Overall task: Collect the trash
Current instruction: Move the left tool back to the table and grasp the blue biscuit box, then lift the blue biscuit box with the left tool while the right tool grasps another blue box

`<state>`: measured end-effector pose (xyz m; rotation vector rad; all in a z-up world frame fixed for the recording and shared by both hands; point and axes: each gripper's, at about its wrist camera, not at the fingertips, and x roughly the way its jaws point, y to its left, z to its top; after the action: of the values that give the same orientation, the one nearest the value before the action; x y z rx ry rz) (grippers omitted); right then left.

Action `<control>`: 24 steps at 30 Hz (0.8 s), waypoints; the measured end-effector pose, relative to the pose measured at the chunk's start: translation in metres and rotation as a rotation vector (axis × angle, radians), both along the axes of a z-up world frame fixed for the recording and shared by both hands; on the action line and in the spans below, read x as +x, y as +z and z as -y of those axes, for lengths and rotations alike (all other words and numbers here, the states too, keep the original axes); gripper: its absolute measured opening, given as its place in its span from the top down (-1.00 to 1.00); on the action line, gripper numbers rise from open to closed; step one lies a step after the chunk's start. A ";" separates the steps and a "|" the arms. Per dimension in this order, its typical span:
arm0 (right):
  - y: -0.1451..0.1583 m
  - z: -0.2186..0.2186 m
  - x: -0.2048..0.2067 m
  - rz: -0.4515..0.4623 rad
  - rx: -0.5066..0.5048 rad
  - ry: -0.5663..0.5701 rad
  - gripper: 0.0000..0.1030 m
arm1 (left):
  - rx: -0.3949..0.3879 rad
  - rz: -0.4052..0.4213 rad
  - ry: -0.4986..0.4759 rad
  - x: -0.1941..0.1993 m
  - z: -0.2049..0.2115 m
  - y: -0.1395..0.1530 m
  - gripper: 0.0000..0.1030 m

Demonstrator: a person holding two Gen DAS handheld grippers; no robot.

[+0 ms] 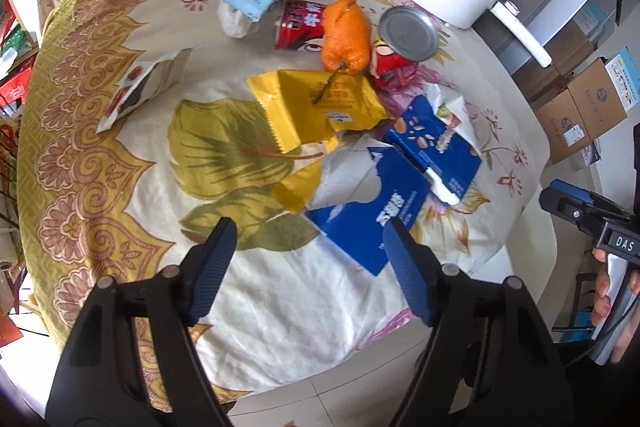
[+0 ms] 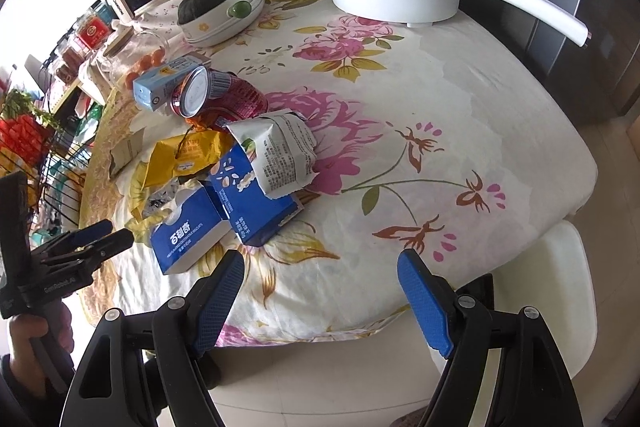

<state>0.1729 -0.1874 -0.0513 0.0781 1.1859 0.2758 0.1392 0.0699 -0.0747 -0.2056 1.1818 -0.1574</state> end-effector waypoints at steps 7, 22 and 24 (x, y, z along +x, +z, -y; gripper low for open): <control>0.002 0.014 -0.001 -0.001 0.002 -0.022 -0.56 | 0.018 0.011 -0.207 0.009 0.050 -0.004 -0.42; -0.003 0.031 -0.005 -0.017 -0.024 -0.034 -0.57 | 0.159 -0.031 -0.259 0.030 0.075 -0.029 0.21; -0.004 0.031 -0.005 -0.017 -0.023 -0.034 -0.57 | 0.159 -0.024 -0.251 0.031 0.077 -0.027 0.21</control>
<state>0.1683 -0.2184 -0.0550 0.0803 1.2036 0.2319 0.1699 -0.0070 -0.1012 0.0820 1.2354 -0.2801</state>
